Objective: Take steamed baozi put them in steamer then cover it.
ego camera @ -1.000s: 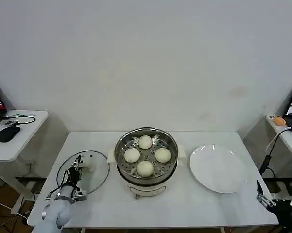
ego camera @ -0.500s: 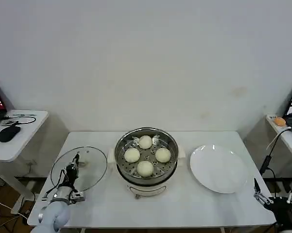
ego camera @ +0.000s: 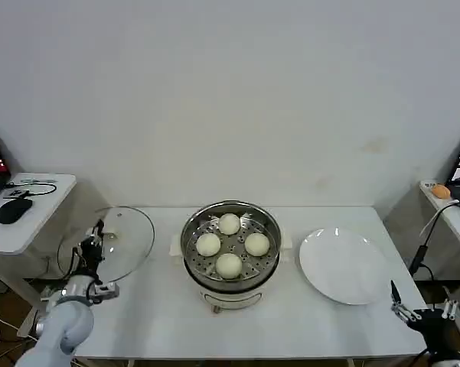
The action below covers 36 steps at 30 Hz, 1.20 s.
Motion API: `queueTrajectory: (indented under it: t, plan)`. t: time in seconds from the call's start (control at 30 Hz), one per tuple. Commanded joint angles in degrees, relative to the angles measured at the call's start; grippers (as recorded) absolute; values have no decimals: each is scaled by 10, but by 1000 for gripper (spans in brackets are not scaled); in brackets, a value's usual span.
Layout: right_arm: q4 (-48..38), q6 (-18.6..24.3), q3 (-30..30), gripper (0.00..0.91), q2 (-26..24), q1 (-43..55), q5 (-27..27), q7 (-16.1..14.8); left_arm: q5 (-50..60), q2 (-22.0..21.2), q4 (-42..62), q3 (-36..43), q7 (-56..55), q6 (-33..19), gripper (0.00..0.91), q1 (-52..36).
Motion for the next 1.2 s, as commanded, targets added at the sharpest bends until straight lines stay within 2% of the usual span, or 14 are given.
queueTrajectory:
  t: [0.03, 0.2, 0.37, 0.57, 0.77, 0.93, 1.2]
  plan:
    - [-6, 2, -20, 907, 1, 4, -13, -3, -98, 64, -157, 17, 83, 103, 0, 1]
    - [-18, 4, -46, 907, 8, 9, -28, 0, -126, 81, -204, 73, 112, 152, 0, -10]
    - [-20, 5, -59, 907, 16, 12, -44, 3, -78, 63, -223, 141, 143, 183, 0, -49]
    - [-20, 5, -74, 907, 22, 11, -60, 4, 5, 3, -201, 218, 190, 223, 0, -126]
    - [-27, 7, -85, 907, 29, 14, -73, 5, 129, -76, -189, 294, 245, 226, 0, -173]
    - [-37, 7, -95, 907, 33, 16, -90, 3, 221, -109, -176, 316, 295, 226, 0, -179]
    - [-48, 9, -100, 907, 33, 20, -101, 4, 292, -216, -141, 324, 310, 226, 0, -159]
